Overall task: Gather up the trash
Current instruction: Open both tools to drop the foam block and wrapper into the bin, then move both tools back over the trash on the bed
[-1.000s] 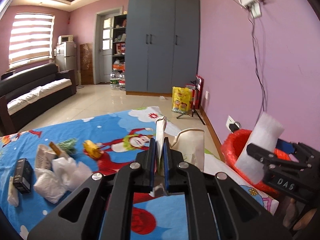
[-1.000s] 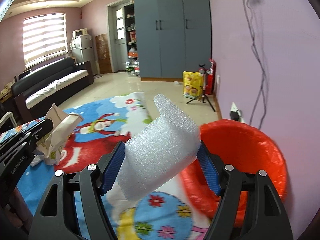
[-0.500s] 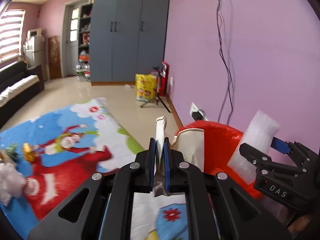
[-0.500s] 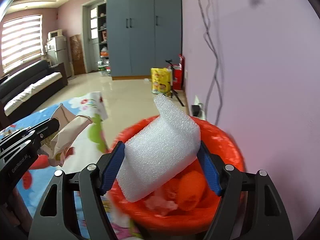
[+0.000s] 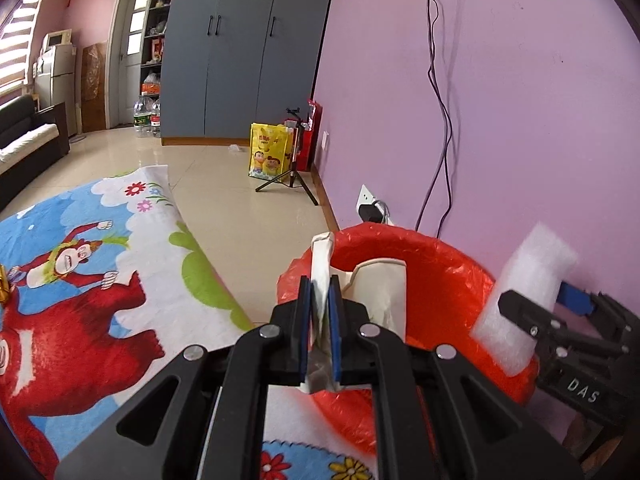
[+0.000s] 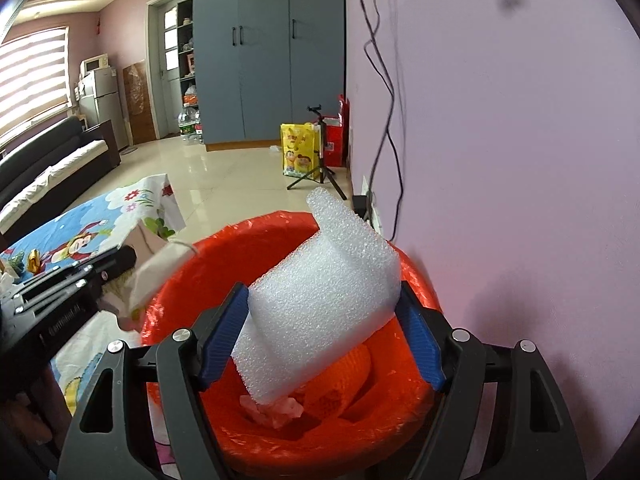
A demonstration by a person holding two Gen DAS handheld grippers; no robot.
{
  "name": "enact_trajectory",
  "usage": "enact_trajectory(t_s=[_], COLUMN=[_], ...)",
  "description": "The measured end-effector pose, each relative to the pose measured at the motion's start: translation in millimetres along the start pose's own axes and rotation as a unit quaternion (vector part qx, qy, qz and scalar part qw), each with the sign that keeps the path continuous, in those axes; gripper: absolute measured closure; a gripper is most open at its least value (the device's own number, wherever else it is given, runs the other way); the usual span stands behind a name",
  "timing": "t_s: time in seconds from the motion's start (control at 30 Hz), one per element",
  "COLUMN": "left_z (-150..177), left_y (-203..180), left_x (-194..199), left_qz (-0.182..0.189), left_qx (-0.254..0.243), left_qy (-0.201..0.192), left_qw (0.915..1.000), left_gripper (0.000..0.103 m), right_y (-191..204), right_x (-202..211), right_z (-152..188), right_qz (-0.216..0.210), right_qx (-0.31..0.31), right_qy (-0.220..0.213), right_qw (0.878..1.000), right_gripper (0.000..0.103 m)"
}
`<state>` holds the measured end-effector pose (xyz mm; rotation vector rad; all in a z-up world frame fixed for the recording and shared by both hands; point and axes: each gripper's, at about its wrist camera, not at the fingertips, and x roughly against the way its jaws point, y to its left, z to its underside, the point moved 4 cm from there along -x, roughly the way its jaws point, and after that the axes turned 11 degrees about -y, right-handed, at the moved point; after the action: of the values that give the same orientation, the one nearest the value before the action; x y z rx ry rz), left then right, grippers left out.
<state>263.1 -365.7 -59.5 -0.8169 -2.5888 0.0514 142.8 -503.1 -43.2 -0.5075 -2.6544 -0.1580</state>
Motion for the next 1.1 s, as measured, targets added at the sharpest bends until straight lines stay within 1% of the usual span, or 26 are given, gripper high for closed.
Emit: enact_trajectory(t_s=[0.1,0.17,0.2,0.23,0.27,0.5,0.57,0.63,0.7,0.77,0.83,0.9,0.97,1.03,1.1], left_z=[-0.6,0.7,0.5,0.3,0.0,-7.2,-7.9,-9.2,-11.2,-13.6,-14.3,-12.7,-10.3,-9.8,-12.1], left_y=[-1.6,-3.9,-3.5,-3.0,-2.4,7.0,11.3,16.5,21.1,22.4,20.6,19.0,19.5,23.3,30.0], left_x=[-4.7,-5.2,-5.6,-4.5,-2.2,13.2,18.5,26.1,34.3,44.0,53.3,62.8,67.1,72.0,77.5], left_qz=[0.011,0.014,0.013,0.008,0.005,-0.018,-0.023,-0.033,-0.038,-0.03,-0.029,-0.034,-0.037,-0.044,-0.05], left_qx=[0.009,0.009,0.01,0.012,0.015,-0.007,-0.017,-0.024,-0.027,-0.033,-0.049,-0.07,-0.085,-0.094,-0.091], left_qy=[0.004,0.004,0.003,0.001,-0.003,-0.016,-0.014,-0.016,-0.021,-0.025,-0.028,-0.034,-0.032,-0.033,-0.039], left_qw=[0.9999,0.9998,0.9999,0.9999,0.9999,0.9997,0.9995,0.999,0.9987,0.9987,0.998,0.9964,0.9952,0.994,0.9938], left_gripper=[0.094,0.09,0.077,0.057,0.051,0.05,0.048,0.036,0.03,0.024,0.014,0.011,0.01,0.01,0.01], right_y=[-3.9,-3.9,-4.2,-4.2,-2.9,-2.1,0.0,3.3,8.6,15.2,22.1,29.9,33.2,33.2,32.0], right_x=[-2.4,-3.1,-2.2,-0.9,0.9,9.0,10.1,12.1,14.4,15.7,16.5,16.9,17.7,18.6,20.2], right_z=[0.6,-0.1,-0.9,-2.2,-2.2,-8.1,-10.0,-10.5,-10.4,-10.3,-10.5,-10.1,-10.6,-12.6,-15.4], right_qz=[-0.006,-0.016,-0.014,-0.014,-0.015,-0.005,-0.005,-0.005,-0.008,-0.01,-0.014,-0.011,-0.007,-0.006,-0.007], right_qx=[-0.014,-0.024,-0.028,-0.03,-0.03,-0.025,-0.023,-0.018,-0.013,-0.006,0.005,0.022,0.029,0.022,0.005], right_qy=[0.003,0.004,0.001,-0.003,-0.004,-0.021,-0.024,-0.027,-0.028,-0.027,-0.028,-0.029,-0.03,-0.032,-0.036], right_qw=[1.0,1.0,1.0,0.999,0.999,0.999,0.999,0.999,0.999,1.0,0.999,0.999,0.999,0.999,0.999], right_gripper=[0.031,0.027,0.021,0.02,0.02,0.02,0.02,0.02,0.02,0.019,0.018,0.018,0.018,0.018,0.018])
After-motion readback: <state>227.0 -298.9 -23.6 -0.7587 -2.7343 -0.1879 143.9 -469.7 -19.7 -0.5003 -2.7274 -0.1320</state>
